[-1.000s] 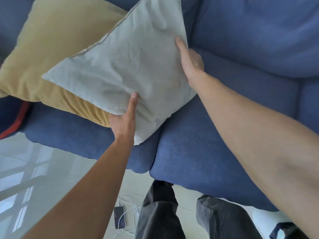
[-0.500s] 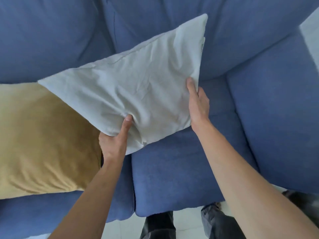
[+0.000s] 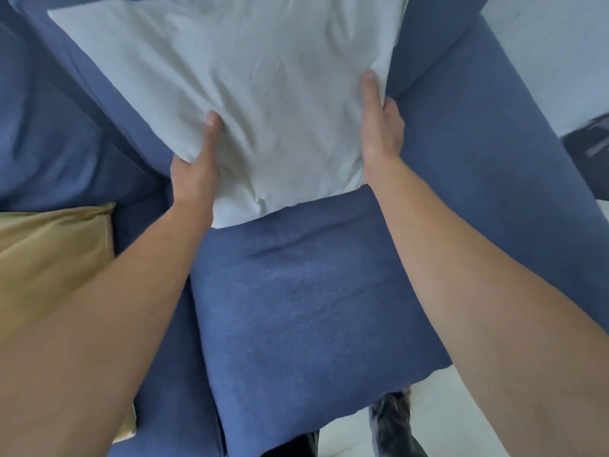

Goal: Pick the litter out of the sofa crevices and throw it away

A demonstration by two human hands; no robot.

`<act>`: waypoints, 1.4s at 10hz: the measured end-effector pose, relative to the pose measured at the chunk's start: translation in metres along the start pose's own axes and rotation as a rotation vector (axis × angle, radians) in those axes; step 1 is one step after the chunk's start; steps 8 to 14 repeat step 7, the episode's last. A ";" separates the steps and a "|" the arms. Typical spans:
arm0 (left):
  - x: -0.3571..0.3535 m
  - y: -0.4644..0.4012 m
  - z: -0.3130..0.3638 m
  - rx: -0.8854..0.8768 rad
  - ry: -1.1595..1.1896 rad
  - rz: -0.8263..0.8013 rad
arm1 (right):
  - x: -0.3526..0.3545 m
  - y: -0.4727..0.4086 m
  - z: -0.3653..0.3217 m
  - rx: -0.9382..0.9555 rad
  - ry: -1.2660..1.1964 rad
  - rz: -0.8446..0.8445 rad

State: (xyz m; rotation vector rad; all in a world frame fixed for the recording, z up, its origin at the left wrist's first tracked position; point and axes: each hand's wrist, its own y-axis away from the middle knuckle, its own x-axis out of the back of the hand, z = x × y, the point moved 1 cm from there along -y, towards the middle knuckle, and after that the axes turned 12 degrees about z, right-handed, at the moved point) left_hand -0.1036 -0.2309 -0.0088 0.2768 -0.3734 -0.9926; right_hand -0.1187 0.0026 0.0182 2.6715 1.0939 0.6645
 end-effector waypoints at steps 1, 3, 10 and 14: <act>-0.013 -0.023 -0.006 0.054 -0.055 0.014 | -0.010 -0.016 0.006 -0.008 0.081 -0.071; -0.019 -0.039 -0.015 0.037 -0.099 -0.012 | -0.009 -0.024 0.029 -0.001 0.066 -0.081; 0.019 0.007 -0.076 0.003 -0.357 0.080 | 0.035 -0.010 0.108 0.086 0.182 -0.003; 0.019 0.007 -0.076 0.003 -0.357 0.080 | 0.035 -0.010 0.108 0.086 0.182 -0.003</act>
